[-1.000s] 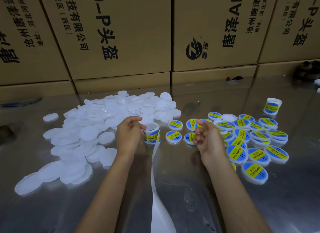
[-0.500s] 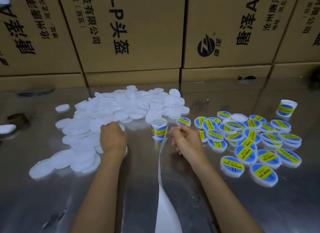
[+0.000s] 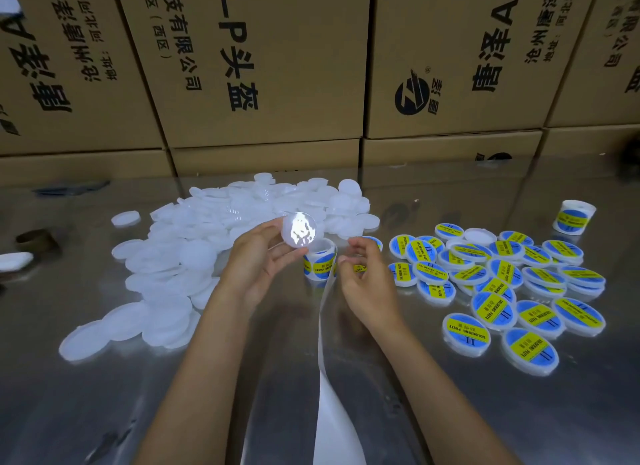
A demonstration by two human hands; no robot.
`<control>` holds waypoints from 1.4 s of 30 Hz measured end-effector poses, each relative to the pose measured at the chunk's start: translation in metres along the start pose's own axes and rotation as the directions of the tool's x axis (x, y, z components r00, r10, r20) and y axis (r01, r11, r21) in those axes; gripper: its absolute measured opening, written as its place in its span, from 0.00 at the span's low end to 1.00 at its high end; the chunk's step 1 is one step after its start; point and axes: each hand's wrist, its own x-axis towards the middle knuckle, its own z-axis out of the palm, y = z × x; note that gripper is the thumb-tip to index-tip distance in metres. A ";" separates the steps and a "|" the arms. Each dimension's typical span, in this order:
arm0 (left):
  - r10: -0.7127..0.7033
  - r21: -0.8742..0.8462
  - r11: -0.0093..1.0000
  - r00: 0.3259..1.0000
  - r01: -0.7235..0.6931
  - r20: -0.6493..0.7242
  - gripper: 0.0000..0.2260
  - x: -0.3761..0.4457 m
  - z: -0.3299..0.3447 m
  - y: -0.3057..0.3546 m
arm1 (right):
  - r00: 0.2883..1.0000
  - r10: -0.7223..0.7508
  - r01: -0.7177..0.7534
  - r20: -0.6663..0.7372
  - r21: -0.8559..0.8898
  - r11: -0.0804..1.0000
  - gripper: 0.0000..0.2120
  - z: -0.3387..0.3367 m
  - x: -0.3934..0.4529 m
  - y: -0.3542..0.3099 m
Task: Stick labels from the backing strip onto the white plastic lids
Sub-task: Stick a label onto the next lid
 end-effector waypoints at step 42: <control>0.218 0.416 0.882 0.974 -0.221 0.055 0.17 -0.006 0.025 -0.020 | 1.000 -0.023 0.028 0.019 -0.286 0.958 0.12 0.006 0.005 0.008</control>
